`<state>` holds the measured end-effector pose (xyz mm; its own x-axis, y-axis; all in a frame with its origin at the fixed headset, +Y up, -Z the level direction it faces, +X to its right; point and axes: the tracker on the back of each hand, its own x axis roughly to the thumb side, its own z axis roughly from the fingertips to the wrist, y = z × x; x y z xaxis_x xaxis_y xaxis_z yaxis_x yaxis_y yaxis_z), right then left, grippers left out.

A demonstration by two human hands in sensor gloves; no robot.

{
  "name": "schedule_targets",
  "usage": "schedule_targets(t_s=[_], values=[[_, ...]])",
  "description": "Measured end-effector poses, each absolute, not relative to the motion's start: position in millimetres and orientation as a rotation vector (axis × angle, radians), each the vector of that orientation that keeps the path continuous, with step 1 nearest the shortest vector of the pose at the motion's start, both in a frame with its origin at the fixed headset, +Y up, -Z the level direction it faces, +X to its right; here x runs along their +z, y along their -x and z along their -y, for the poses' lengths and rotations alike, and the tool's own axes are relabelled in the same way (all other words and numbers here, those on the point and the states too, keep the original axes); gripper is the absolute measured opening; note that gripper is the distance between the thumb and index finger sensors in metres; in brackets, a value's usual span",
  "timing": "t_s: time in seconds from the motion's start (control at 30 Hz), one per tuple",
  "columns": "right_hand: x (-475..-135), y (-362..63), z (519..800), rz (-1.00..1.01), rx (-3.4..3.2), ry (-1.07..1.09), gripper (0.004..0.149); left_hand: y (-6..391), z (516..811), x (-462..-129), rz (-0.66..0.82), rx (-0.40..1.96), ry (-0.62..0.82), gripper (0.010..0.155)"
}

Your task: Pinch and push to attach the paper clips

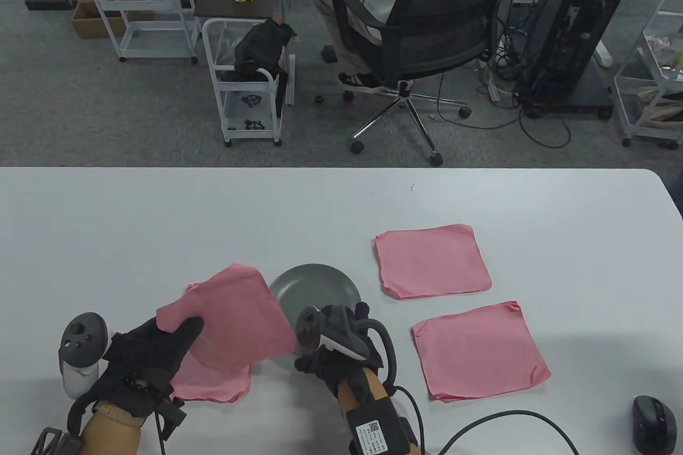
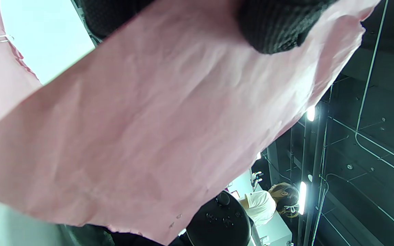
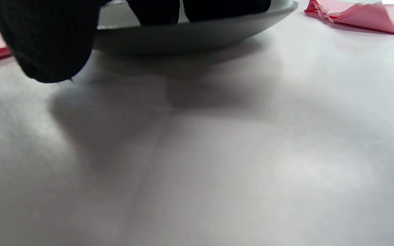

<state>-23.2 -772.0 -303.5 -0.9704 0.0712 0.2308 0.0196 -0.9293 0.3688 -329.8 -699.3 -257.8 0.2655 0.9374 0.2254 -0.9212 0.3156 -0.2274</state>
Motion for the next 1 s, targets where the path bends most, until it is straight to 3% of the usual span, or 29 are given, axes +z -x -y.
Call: schedule_targets(t_s=[0.23,1.0], values=[[-294.7,22.7,767.3,-0.353,3.014,-0.406,0.064,329.0,701.1,-258.3,0.334,1.235,0.062,0.043],[-292.7,16.1,760.6,-0.318,2.826,-0.401,0.039,322.9,704.6,-259.7,0.341,1.183,0.092,0.043]])
